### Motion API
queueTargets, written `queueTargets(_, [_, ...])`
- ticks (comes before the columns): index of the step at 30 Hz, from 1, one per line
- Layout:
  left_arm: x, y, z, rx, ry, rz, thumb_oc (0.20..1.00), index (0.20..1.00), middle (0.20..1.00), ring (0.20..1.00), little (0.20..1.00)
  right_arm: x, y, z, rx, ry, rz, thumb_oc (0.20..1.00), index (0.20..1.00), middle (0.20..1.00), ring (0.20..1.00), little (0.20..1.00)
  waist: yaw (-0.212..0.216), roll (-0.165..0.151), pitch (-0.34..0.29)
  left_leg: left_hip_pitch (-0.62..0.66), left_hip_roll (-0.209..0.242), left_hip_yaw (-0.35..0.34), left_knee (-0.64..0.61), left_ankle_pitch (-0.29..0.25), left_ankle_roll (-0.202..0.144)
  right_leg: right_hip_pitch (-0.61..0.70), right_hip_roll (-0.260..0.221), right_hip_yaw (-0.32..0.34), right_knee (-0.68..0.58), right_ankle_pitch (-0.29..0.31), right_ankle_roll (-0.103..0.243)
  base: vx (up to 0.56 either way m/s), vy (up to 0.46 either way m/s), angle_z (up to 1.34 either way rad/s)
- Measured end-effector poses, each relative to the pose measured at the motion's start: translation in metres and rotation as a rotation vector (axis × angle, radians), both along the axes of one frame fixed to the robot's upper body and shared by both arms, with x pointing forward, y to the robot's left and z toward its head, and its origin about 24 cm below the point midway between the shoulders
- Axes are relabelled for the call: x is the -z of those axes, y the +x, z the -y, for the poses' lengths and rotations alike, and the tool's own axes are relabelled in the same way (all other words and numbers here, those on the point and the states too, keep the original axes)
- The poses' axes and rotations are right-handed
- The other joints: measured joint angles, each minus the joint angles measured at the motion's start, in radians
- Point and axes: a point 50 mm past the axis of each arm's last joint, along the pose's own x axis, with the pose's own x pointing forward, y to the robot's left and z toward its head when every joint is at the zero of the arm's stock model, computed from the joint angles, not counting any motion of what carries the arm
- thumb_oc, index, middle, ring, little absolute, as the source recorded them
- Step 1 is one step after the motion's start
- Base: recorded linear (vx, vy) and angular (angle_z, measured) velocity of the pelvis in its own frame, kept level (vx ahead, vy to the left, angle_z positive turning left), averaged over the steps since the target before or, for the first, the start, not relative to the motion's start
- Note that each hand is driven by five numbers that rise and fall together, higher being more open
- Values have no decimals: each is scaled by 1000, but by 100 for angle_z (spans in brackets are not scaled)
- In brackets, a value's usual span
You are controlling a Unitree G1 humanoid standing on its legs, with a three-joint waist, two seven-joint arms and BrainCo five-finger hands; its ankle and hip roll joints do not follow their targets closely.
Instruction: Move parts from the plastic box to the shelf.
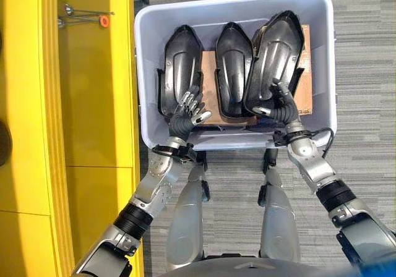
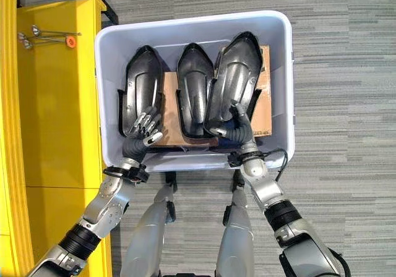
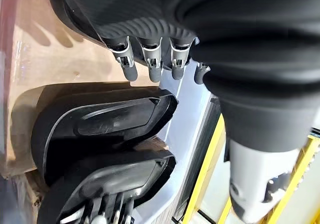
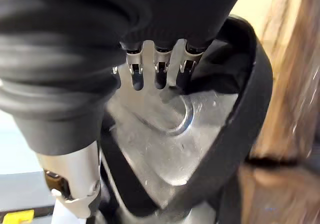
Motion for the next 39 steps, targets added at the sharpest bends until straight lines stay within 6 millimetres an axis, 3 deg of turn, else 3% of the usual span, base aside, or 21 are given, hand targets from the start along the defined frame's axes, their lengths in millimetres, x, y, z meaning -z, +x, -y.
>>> queueTargets(5, [1, 0, -5, -2, 13, 2, 1000, 1000, 1000, 1000, 1000, -1, -11, 28, 65, -104, 19, 1000, 1000, 1000, 1000, 1000, -20, -17, -7, 0, 2, 1, 0, 0, 0, -1, 2, 1, 0, -1, 0, 0, 0, 0])
queueTargets(9, [1, -1, -9, -8, 21, 2, 1000, 1000, 1000, 1000, 1000, 3, -14, 38, 101, -132, 9, 1000, 1000, 1000, 1000, 1000, -39, -35, -16, 0, 2, 3, -1, 0, 0, -2, 2, 3, 0, -1, 0, 0, 0, 0])
queueTargets(12, [3, -2, -13, -14, 30, -3, 1000, 1000, 1000, 1000, 1000, 1, -16, 38, 99, -136, 17, 1000, 1000, 1000, 1000, 1000, -42, -39, -18, 1, 4, 9, 0, 0, 1, -6, 3, 12, 0, 0, 0, -1, -10, -5])
queueTargets(22, [4, -4, -17, -21, 26, -2, 1000, 1000, 1000, 1000, 1000, -58, -44, 3, -52, -16, 334, 1000, 1000, 1000, 1000, 1000, -48, -41, -17, 2, 5, 17, -2, -1, 2, -10, 4, 19, 0, 0, 1, 0, -1, -1])
queueTargets(30, [6, -5, -18, -25, 26, -9, 1000, 1000, 1000, 1000, 1000, -54, -43, 0, -50, -2, 320, 1000, 1000, 1000, 1000, 1000, -45, -45, -15, -2, 4, 18, -5, -2, 2, -14, 3, 19, -2, 0, 0, 0, 0, 0])
queueTargets(39, [6, -5, -19, -45, 25, -16, 1000, 1000, 1000, 1000, 1000, -50, -41, 14, 63, -20, 328, 1000, 1000, 1000, 1000, 1000, -48, -49, -13, -10, 4, 19, -6, -2, 2, -22, 3, 20, -2, 0, 0, 0, 0, 0])
